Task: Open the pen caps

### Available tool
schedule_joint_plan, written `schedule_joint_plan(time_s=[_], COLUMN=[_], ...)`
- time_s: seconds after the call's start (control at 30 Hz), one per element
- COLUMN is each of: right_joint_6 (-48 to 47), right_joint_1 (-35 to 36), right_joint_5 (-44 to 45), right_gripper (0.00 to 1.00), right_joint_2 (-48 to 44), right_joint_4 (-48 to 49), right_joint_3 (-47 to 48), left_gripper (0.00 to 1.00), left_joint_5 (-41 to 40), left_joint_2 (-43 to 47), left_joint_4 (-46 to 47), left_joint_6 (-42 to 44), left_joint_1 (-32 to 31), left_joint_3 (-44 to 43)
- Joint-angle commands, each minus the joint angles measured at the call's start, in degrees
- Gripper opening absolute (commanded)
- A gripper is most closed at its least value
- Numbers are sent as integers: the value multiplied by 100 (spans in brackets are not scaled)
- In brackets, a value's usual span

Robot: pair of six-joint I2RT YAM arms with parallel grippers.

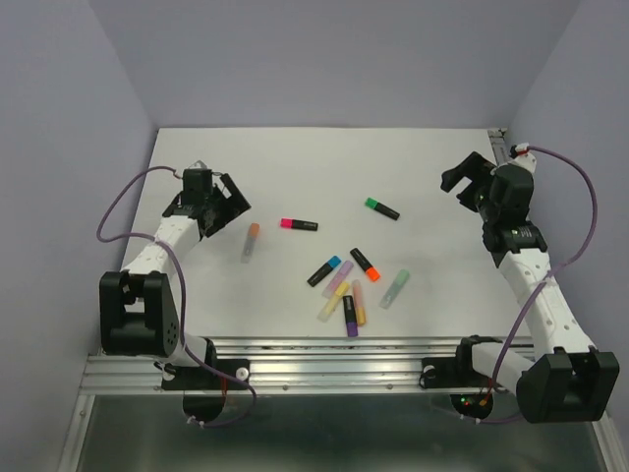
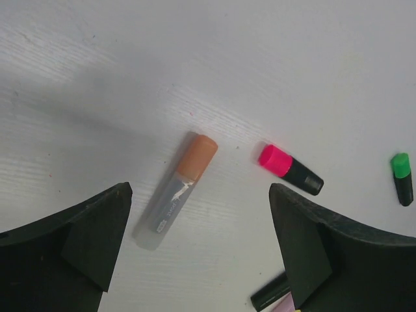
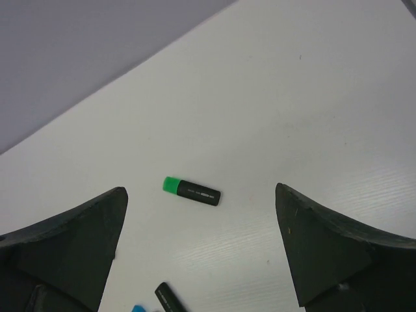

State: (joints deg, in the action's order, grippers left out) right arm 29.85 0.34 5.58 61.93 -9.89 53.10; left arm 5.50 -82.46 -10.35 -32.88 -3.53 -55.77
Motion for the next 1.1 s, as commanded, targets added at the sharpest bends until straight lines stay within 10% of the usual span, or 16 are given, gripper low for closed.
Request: schedule_joint_plan(time_s=[0.0, 0.7, 1.07], right_joint_6=[-355, -357, -313], right_joint_1=[-8, -8, -8], right_joint_5=[-460, -155, -198], right_gripper=[100, 100, 100], right_joint_2=[-251, 583, 662], right_joint_4=[540, -514, -470], right_joint_3=[95, 544, 464], left_gripper=[99, 96, 51], left_joint_5=[-23, -1637, -1798], left_joint_2=[-33, -1316, -1809], left_joint_4=[-64, -1064, -1180], left_joint_6=[10, 117, 89], left_joint_1=[-69, -1254, -1308], left_joint_3=[259, 75, -57])
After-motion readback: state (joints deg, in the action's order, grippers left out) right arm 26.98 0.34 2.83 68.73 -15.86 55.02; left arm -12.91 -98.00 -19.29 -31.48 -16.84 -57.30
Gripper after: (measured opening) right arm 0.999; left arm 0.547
